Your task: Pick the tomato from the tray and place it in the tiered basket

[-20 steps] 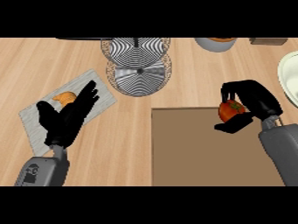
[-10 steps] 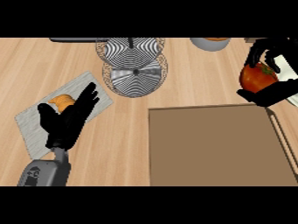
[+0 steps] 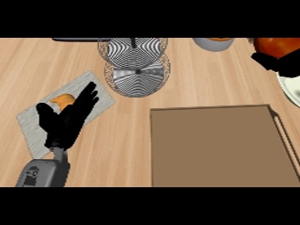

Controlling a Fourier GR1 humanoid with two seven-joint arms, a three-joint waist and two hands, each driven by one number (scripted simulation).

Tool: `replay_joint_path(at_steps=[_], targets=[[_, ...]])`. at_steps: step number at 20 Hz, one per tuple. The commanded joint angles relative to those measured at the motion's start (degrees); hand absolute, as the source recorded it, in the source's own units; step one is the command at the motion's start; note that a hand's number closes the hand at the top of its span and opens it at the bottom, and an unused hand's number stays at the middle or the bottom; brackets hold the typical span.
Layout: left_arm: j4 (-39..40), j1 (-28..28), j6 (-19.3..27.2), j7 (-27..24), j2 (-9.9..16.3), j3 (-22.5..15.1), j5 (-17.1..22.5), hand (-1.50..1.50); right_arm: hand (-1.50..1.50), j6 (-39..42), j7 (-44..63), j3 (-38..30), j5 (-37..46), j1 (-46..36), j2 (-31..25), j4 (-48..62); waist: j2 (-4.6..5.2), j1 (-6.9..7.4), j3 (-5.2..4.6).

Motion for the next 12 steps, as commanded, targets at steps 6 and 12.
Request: replay_joint_path(at_steps=[6,12], targets=[[2.60,-2.80,-0.93,-0.11,0.29,1.28,0.39,0.00,1.50,-1.80,4.71,5.91,5.52,-18.26,3.40,14.09,0.33,0.76,-0.02],[0.72,-4.18,-0.44,2.49,0.27,1.16,0.31,0.00,1.50,-7.60,7.37,5.09,7.16,-26.50,9.94,26.53,0.33,0.91,0.00]])
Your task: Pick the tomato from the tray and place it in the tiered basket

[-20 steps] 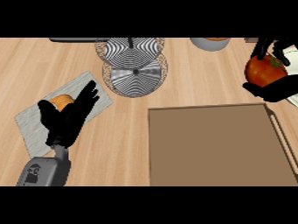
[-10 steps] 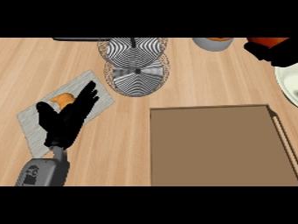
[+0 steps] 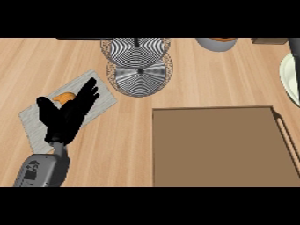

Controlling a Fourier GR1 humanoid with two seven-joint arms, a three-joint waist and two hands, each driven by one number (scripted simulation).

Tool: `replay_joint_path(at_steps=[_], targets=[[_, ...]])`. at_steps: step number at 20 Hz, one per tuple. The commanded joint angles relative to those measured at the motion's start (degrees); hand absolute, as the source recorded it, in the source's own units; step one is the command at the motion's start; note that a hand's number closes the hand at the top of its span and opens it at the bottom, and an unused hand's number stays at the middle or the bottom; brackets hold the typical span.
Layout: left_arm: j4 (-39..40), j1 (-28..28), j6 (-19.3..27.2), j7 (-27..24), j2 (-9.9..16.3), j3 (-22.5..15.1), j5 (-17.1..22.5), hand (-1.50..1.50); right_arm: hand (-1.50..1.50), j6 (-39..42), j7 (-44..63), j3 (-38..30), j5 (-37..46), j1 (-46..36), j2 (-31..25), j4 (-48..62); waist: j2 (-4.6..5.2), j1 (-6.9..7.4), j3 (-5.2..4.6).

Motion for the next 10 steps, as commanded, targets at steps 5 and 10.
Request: replay_joint_path(at_steps=[5,10], targets=[[0.95,-0.02,-1.05,-1.22,-0.07,-0.19,-0.20,0.00,1.50,-11.55,-1.95,0.61,5.05,-9.61,8.53,17.35,0.16,0.33,0.01],[-0.43,1.73,0.34,-2.51,-1.92,-2.26,-2.08,0.00,1.50,-17.40,-5.36,0.54,6.72,-14.15,13.56,27.66,0.34,1.01,0.00]])
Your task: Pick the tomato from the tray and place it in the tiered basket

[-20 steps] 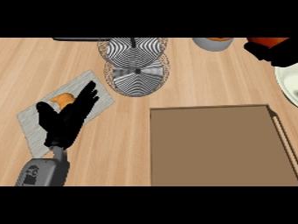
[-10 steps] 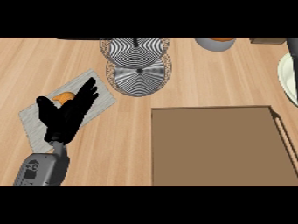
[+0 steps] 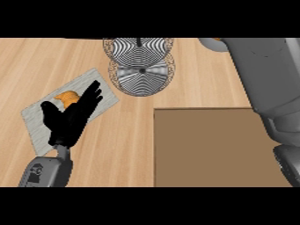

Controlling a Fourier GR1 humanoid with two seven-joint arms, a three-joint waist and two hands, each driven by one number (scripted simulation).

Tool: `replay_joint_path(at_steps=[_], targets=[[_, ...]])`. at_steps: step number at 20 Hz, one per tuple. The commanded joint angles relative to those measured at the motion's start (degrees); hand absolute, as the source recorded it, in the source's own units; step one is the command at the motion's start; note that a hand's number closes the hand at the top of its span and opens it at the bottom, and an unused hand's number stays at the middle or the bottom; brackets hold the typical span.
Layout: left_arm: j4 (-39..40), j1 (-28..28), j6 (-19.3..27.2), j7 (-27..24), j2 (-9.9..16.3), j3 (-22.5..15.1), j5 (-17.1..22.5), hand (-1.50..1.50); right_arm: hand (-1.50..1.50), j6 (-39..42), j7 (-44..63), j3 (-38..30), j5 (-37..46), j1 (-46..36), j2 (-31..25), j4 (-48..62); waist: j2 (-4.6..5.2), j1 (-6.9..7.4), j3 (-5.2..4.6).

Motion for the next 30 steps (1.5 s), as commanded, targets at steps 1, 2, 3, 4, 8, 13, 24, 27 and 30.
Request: replay_joint_path(at_steps=[1,2,3,4,8,13,24,27,30], targets=[[2.14,-1.36,0.80,-0.97,-1.54,-0.98,-1.14,0.00,1.50,-4.40,-6.58,-2.69,0.05,-4.29,0.77,10.80,0.47,0.52,-0.03],[-0.50,-0.44,-0.46,1.10,0.14,0.27,0.56,0.00,1.50,-5.42,-3.57,-1.00,0.84,-4.67,4.69,10.70,0.08,0.29,-0.01],[-1.57,1.08,1.55,0.09,-1.50,-2.25,-2.28,0.00,1.50,-8.18,-6.42,-0.60,2.12,-4.13,5.30,13.09,0.27,0.82,-0.01],[0.21,-2.40,1.87,1.69,-1.83,-1.65,-1.83,0.00,1.50,-8.10,-6.87,-1.31,1.57,-6.37,5.96,15.45,0.49,0.92,-0.03],[1.49,-1.61,-0.19,-0.72,-0.17,0.14,-0.57,0.00,1.50,-13.29,-9.61,-1.92,1.96,-4.20,9.86,20.83,0.45,0.62,-0.04],[-2.04,0.10,-1.73,1.17,-0.72,-2.62,-0.41,0.00,-1.50,-14.24,-12.96,-9.40,-9.41,-4.84,10.03,24.20,1.05,3.80,-0.02],[2.21,-4.39,-1.14,0.93,-1.10,-1.74,-1.17,0.00,-1.50,-18.64,-27.43,-6.79,-19.24,-11.12,10.10,31.69,1.09,4.13,-0.11],[2.69,-3.09,-1.09,-0.31,-1.81,-1.24,-0.36,0.00,-1.50,-25.78,-27.50,-5.86,-20.29,-12.59,10.10,32.47,0.64,3.39,-0.12],[0.31,-2.68,-0.51,1.71,-1.65,-1.19,-0.20,0.00,-1.50,-30.83,-28.21,-9.66,-22.05,-10.69,10.10,33.40,0.81,2.90,-0.06]])
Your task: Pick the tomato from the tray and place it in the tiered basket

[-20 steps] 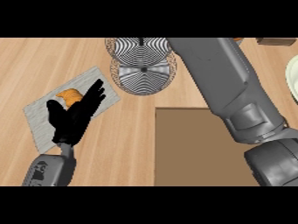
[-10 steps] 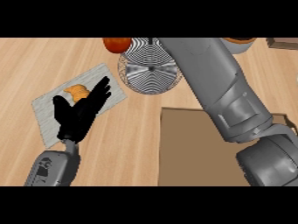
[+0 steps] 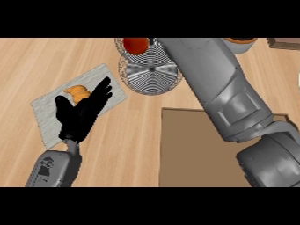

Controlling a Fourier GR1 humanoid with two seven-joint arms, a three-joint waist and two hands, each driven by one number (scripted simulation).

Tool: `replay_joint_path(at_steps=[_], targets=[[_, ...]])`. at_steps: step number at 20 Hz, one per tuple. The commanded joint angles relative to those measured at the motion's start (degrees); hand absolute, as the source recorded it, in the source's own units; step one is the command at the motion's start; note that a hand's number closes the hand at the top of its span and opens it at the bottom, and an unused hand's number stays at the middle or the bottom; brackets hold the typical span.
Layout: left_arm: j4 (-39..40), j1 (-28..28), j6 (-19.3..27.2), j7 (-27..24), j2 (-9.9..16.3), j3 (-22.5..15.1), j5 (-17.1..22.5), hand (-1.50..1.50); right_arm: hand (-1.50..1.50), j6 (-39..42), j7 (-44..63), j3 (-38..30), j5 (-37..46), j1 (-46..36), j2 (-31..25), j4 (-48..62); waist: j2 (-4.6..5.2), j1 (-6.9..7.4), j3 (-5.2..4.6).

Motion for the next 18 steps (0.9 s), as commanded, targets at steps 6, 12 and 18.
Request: replay_joint_path(at_steps=[6,12,18], targets=[[-2.25,3.67,0.25,-0.10,1.54,2.06,0.74,0.00,-1.50,-0.49,3.98,-5.14,-3.32,2.65,-9.17,2.48,-0.65,-3.26,0.12],[0.14,1.02,-0.38,0.02,2.90,4.34,1.66,0.00,-1.50,17.07,1.71,-4.39,-3.27,8.28,-21.33,2.03,-0.72,-4.97,0.19],[-2.92,1.99,0.11,1.57,2.32,3.56,1.65,0.00,-1.50,32.65,-0.72,-3.55,-2.83,11.79,-31.96,1.60,-0.70,-4.51,0.20]])
